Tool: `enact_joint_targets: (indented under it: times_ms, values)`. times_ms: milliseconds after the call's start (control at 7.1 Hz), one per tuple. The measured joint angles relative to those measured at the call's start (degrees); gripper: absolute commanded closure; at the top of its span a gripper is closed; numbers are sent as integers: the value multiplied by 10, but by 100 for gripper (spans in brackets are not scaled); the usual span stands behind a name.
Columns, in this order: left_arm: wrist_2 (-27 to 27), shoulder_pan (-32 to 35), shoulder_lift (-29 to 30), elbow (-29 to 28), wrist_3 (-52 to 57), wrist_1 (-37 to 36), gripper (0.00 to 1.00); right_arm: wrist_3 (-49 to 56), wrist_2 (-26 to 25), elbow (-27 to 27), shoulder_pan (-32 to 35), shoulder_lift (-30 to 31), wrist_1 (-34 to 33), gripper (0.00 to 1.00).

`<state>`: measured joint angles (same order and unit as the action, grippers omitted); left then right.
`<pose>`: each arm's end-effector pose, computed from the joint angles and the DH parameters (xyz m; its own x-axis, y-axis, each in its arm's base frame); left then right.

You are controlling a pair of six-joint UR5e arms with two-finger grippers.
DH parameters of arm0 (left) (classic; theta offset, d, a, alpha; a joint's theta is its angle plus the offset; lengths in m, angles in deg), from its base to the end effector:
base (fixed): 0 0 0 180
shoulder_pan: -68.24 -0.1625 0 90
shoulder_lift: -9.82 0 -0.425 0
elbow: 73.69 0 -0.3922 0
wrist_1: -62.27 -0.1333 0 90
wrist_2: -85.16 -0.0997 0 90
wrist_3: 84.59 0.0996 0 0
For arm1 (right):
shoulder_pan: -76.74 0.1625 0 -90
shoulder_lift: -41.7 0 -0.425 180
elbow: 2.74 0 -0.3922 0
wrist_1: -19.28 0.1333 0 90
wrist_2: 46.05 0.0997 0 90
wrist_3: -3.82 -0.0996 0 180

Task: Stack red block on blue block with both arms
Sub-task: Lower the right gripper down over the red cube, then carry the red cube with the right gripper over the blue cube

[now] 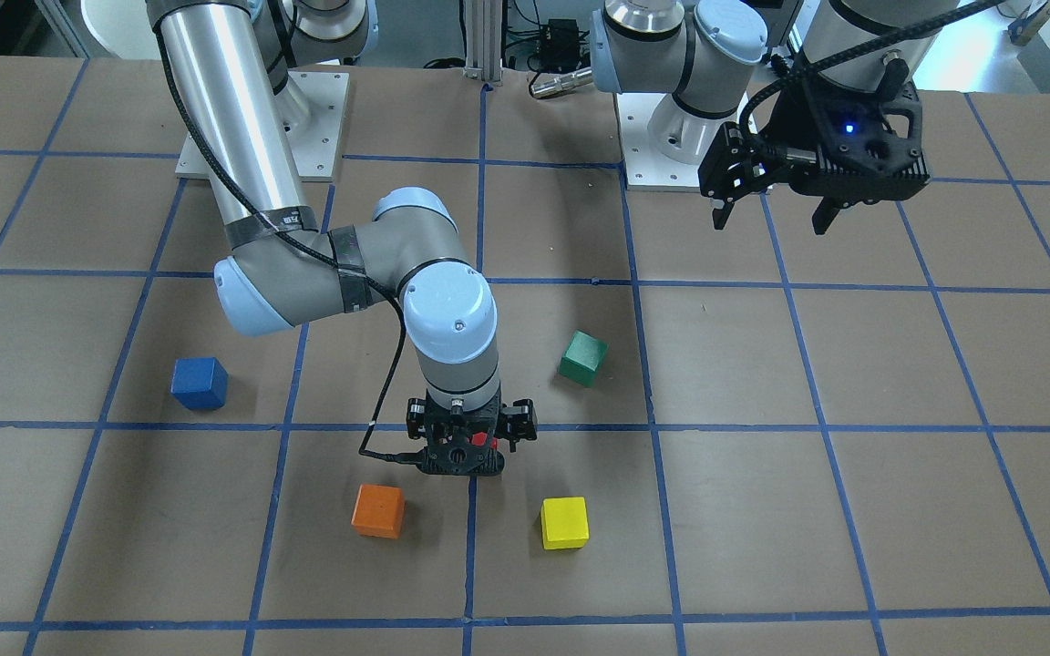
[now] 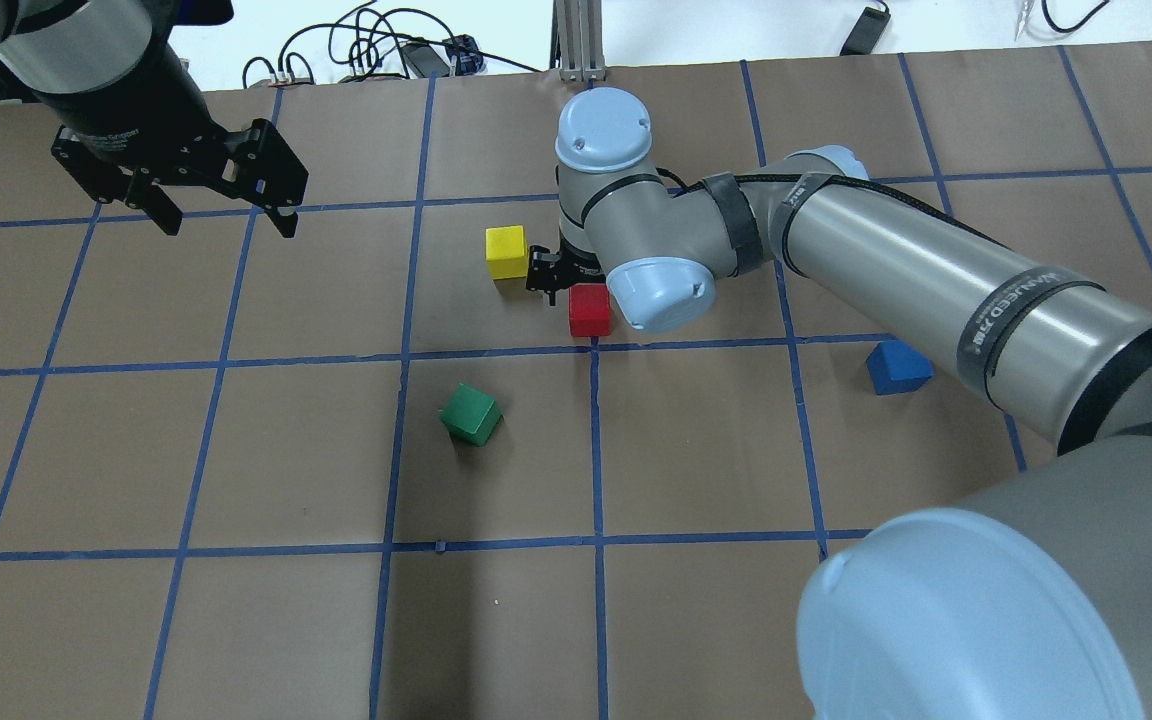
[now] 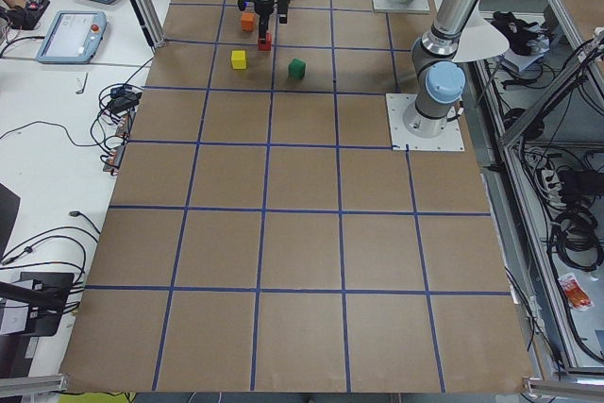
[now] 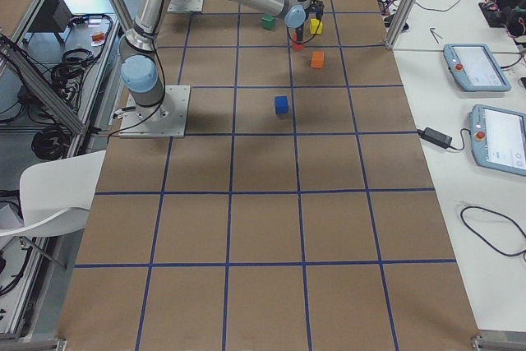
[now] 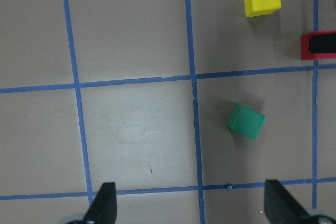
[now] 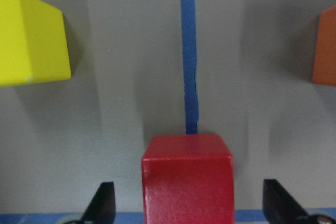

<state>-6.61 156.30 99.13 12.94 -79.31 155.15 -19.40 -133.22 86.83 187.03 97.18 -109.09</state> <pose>-0.1136 -0.4920 0.5178 -0.9978 0.0576 -0.0326 0.0582 0.9981 -0.0177 0.3628 -0.5828 0.2011 -0.9961 0.0473 -0.0747 0.0510 0.9975 -0.0492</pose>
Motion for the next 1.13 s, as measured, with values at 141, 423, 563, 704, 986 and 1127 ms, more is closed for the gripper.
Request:
enact_joint_targets:
  times_ms: [141,423,563,704,986,1127]
  values:
    - [0,0,0,0,0,0,0,-1,4,0,0,-3,0,96]
    - [0,0,1,0,-1,0,0,-4,9,-1,0,-3,1,100]
    - [1,0,1,0,-3,0,0,-6,9,-5,-1,0,4,100]
    - [2,0,2,0,-5,0,0,-6,8,-18,-6,11,20,100]
    - [1,0,3,0,-6,0,0,0,2,-69,-29,64,126,100]
    - [2,0,4,-1,-7,0,0,7,0,-86,-54,90,181,100]
